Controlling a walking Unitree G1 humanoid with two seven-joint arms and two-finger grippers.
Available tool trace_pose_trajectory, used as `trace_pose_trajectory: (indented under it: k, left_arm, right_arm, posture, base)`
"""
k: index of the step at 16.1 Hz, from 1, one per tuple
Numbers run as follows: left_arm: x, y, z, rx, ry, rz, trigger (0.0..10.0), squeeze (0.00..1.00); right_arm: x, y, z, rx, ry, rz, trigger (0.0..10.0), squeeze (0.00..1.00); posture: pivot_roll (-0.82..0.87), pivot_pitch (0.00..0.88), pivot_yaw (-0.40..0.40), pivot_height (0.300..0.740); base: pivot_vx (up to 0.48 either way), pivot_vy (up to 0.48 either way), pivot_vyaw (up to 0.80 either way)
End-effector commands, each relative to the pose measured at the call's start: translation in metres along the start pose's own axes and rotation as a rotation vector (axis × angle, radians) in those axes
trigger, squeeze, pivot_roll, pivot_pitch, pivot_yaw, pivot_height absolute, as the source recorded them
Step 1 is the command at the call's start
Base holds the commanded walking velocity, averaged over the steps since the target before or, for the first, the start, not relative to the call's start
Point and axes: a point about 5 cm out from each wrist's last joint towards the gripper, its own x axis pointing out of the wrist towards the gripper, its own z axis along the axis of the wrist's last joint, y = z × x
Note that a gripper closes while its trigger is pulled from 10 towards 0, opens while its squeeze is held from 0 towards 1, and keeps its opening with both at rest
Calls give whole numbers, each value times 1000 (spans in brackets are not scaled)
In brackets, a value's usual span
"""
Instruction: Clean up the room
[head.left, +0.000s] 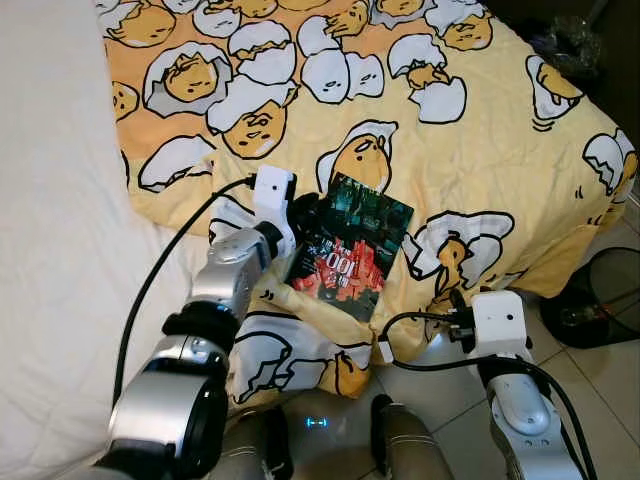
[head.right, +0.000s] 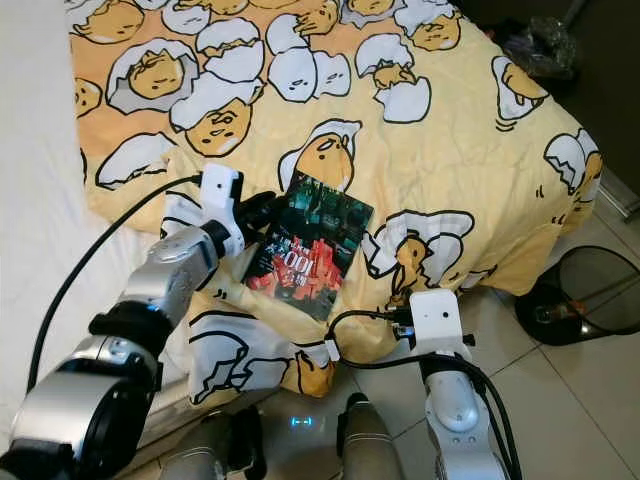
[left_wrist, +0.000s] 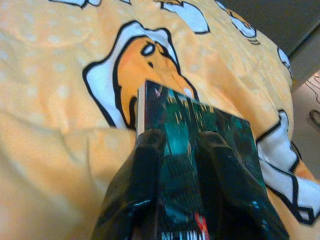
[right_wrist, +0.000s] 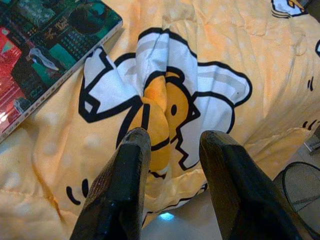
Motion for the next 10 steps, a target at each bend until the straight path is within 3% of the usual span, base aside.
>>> trace_pose_trajectory:
  k: [1, 2, 3, 4, 6, 10]
  left_arm:
    - [-4, -1, -11, 11, 40, -16, 0, 0]
    - [-5, 0, -11, 45, 50, 10, 0, 0]
    - [-7, 2, -7, 64, 25, 46, 10000, 714]
    - [-8, 3, 0, 76, -15, 64, 10000, 1000]
    - [-9, 4, 5, 118, -24, 61, 10000, 1000]
    - [-3, 2, -18, 113, 135, 37, 10000, 1000]
  right_arm:
    - [-2, 0, -7, -3, 24, -4, 10000, 0]
    - [-1, 1, -7, -2, 23, -3, 10000, 0]
    - [0, 1, -7, -2, 21, -2, 10000, 0]
    - [0, 2, -7, -2, 19, -2, 10000, 0]
    - [0, 1, -4, 13, -3, -6, 10000, 0]
    - [-4, 8, -1, 100, -10, 74, 10000, 0]
  posture:
    - [-258, 213, 45, 723]
    - [-259, 210, 44, 723]
    - [-257, 206, 44, 723]
    - [-258, 204, 44, 723]
    - [-256, 201, 42, 723]
    - [-259, 217, 40, 723]
  base:
    - [0, 0, 0]
    - [0, 0, 0]
    - [0, 0, 0]
    - [0, 0, 0]
    - [0, 0, 0]
    - [0, 0, 0]
